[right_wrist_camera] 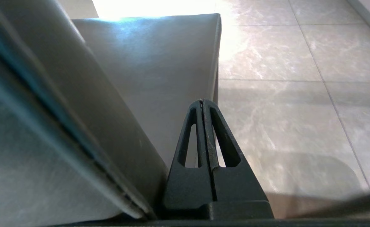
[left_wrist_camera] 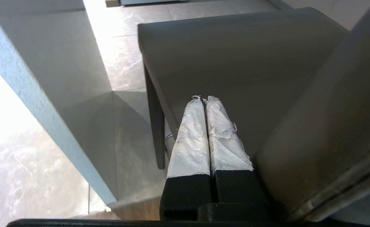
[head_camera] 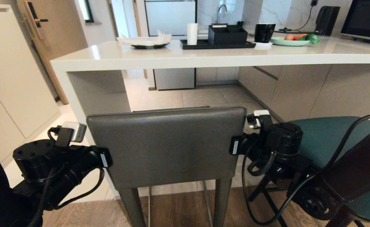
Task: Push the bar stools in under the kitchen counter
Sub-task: Push the gray chair back under the dining table
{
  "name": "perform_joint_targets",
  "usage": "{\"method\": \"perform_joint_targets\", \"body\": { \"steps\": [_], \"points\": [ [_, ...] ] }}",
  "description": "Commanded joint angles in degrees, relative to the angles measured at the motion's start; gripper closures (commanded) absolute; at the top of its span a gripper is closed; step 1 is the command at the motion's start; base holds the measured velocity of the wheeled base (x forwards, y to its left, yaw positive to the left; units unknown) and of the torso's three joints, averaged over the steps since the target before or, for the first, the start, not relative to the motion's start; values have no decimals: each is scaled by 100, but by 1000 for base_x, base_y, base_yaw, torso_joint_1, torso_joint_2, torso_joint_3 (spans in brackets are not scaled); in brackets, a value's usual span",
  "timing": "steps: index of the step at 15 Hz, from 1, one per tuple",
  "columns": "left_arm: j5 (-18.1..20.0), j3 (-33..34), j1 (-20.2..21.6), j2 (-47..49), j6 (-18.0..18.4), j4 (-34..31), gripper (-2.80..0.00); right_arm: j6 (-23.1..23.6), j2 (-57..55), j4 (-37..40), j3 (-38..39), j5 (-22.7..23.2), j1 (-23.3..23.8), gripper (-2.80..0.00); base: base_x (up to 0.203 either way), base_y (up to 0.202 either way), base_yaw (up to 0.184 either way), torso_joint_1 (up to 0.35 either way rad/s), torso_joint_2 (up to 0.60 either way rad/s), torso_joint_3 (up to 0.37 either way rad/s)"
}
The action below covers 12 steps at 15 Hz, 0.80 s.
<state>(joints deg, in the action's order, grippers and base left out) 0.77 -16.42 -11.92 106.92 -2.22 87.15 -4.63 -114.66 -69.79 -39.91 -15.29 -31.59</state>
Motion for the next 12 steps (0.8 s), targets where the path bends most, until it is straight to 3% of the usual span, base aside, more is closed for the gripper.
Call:
{"method": "perform_joint_targets", "body": {
  "steps": [1,12],
  "points": [
    [2,-1,-3,-5,-7,51,0,-3,-3,-35,1,-9,-5,0,188,0,2,6,-1,7],
    [11,7,-3,-5,-7,51,0,-11,6,-43,36,-18,-58,0,189,0,2,2,3,2]
  ]
}}
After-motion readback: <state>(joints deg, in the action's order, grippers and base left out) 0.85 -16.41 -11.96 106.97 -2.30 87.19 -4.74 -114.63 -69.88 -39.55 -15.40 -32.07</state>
